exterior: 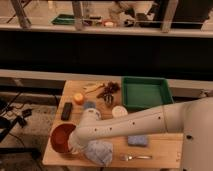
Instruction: Stack bowls into tray
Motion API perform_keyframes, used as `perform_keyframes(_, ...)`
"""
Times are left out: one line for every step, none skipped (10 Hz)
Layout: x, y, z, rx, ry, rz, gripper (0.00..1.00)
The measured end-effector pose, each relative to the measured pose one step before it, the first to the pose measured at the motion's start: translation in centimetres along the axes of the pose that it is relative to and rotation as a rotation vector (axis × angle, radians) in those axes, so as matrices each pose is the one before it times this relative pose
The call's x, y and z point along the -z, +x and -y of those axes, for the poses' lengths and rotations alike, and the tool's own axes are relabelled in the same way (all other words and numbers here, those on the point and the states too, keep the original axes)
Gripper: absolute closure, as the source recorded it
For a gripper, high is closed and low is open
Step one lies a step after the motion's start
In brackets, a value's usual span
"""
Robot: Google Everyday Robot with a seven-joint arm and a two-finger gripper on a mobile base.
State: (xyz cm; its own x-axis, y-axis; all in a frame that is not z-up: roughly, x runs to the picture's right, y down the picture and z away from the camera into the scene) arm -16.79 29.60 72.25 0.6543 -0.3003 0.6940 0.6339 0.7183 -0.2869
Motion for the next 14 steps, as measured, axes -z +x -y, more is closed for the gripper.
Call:
perform_keyframes(-0.001, -0.003, -0.002, 0.00004, -0.00004, 0.00003, 1.00)
perform_keyframes(-0.029, -0.005, -0.019, -0.00036, -0.00038, 0.00066, 1.00)
perform_keyframes(0.002, -0.006, 0.005, 0.00020, -0.00013, 0.00000, 1.00)
perform_keyframes(-0.028, -0.005, -0.001, -0.00040, -0.00141, 0.00065, 1.00)
perform_keyframes(0.062, -0.062, 0.072, 0.00368, -0.00685, -0.01005, 1.00)
perform_keyframes(0.235, -0.316, 0.244, 0.00335, -0.00411, -0.01752, 1.00)
perform_keyframes(0.386, -0.256, 0.206, 0.00508, 0.00060, -0.01718, 1.00)
perform_keyframes(0.522, -0.275, 0.239, 0.00804, 0.00329, -0.01817, 1.00)
perform_keyframes(0.558, -0.322, 0.270, 0.00803, 0.00578, -0.01187, 1.00)
perform_keyframes(0.414, -0.444, 0.209, 0.00977, 0.00689, -0.00367, 1.00)
perform_keyframes(0.307, -0.290, 0.171, 0.00431, 0.01043, 0.00321, 1.00)
perform_keyframes(0.266, -0.143, 0.081, -0.00066, 0.01227, 0.00467, 1.00)
perform_keyframes(0.141, -0.128, 0.055, -0.00093, 0.00919, 0.00479, 1.00)
perform_keyframes(0.119, -0.309, 0.090, -0.00214, 0.01224, 0.01061, 1.00)
